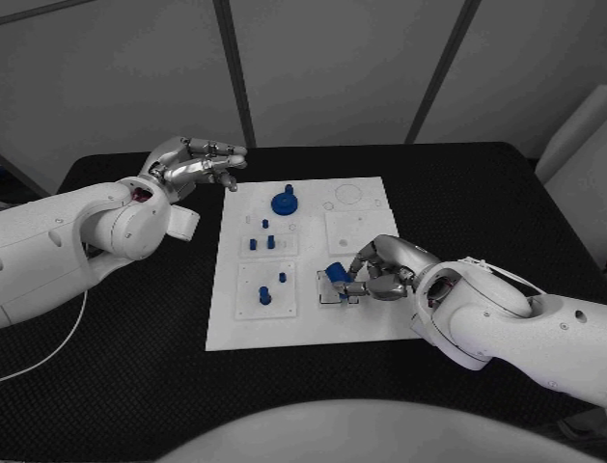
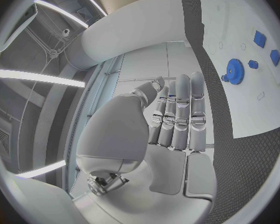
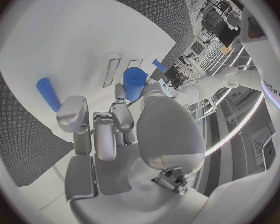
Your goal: Assemble the parts on the task board
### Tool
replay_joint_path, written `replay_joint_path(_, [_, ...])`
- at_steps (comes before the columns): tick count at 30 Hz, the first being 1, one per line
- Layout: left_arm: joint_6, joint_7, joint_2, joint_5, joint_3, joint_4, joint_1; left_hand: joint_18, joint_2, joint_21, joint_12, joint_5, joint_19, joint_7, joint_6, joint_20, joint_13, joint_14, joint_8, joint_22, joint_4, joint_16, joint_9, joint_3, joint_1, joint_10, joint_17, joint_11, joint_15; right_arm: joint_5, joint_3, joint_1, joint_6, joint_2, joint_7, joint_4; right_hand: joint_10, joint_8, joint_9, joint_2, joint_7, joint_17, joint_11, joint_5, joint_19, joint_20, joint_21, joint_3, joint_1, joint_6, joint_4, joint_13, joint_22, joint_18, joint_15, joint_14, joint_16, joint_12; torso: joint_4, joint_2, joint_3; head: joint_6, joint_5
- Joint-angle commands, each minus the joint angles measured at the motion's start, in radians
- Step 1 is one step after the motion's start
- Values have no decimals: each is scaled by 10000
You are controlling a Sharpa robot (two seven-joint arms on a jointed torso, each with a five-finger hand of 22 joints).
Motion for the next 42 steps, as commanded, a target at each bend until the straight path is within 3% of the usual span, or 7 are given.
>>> replay_joint_path(1, [106, 20, -3, 24, 7, 25, 12, -168, 68, -66, 65, -28, -34, 42, -60, 2, -15, -56, -18, -8, 1, -41, -7, -42, -28, -70, -10, -25, 19, 270, 2, 13, 598, 76, 169, -22, 67, 66, 27, 36, -86, 2378, 10, -86, 14, -73, 70, -91, -172, 128, 6, 22, 26, -52, -83, 966, 62, 51, -19, 6, 3, -7, 35])
replay_joint_path(12, [117, 18, -9, 24, 7, 29, 12, -168, 68, -66, 65, -28, -34, 42, -60, 2, -15, -56, -18, -8, 1, -41, -7, -42, -28, -70, -10, -25, 19, 182, 2, 14, 509, 225, 48, -177, 107, 143, 110, 124, -127, 2373, -21, -419, 15, -95, 71, -265, -610, 179, 8, 69, 34, -52, -107, 965, 59, 42, -9, 3, 9, -20, 55])
replay_joint_path(19, [120, 13, -14, 24, 7, 31, 12, -168, 68, -66, 65, -28, -34, 42, -60, 2, -15, -56, -18, -8, 1, -41, -7, -42, -28, -70, -10, -25, 19, 50, 3, 14, 435, 324, 36, -243, 66, 234, 263, -401, -119, 2326, -4, -3296, -37, -100, 5, -273, -1759, 86, 53, 43, -49, -39, -105, 953, 36, -93, -19, 13, 8, -40, 68])
replay_joint_path(23, [121, 13, -13, 24, 7, 28, 12, -168, 68, -66, 65, -28, -34, 42, -60, 2, -15, -56, -18, -8, 1, -41, -7, -42, -28, -70, -10, -25, 19, -12, 3, 14, 366, 343, -11, -292, -39, 240, 315, -871, -82, 2246, 24, -4245, -117, -79, -93, -81, -2340, -21, 60, -79, -197, -12, -79, 933, -4, -264, -19, 6, 4, -62, 71])
replay_joint_path(29, [123, 12, -11, 24, 7, 21, 12, -168, 68, -66, 65, -28, -34, 42, -60, 2, -15, -56, -18, -8, 1, -41, -7, -42, -28, -70, -10, -25, 19, -113, 3, 15, 259, 345, -33, -333, -151, 227, 336, -1034, -52, 2221, 51, -4480, -177, -60, -165, -38, -2500, -109, 64, -223, -308, 8, -57, 927, -18, -432, -21, 2, 7, -71, 74])
replay_joint_path(36, [137, 7, -9, 24, 6, 15, 11, -166, 71, -72, 68, -26, -35, 42, -66, 3, -15, -56, -19, -10, 0, -41, -7, -43, -26, -77, -15, -25, 18, -231, 3, 14, 102, 276, 95, -235, -126, 264, 385, -818, -44, 2217, 60, -4105, -169, -40, -173, 164, -2289, -136, 44, -156, -293, 7, -43, 926, -22, -413, -21, -3, 12, -57, 79])
replay_joint_path(42, [147, -6, -22, 24, 6, 15, 5, -165, 74, -76, 70, -25, -35, 42, -70, 3, -15, -56, -19, -11, -1, -42, -7, -44, -24, -82, -18, -25, 18, -366, 3, 12, -4, 89, 390, -38, 36, 397, 489, -457, -110, 2276, 5, -3410, -97, -75, -118, 428, -1276, -44, -48, 83, -178, -8, -86, 941, 5, -235, -30, -7, 18, -50, 88])
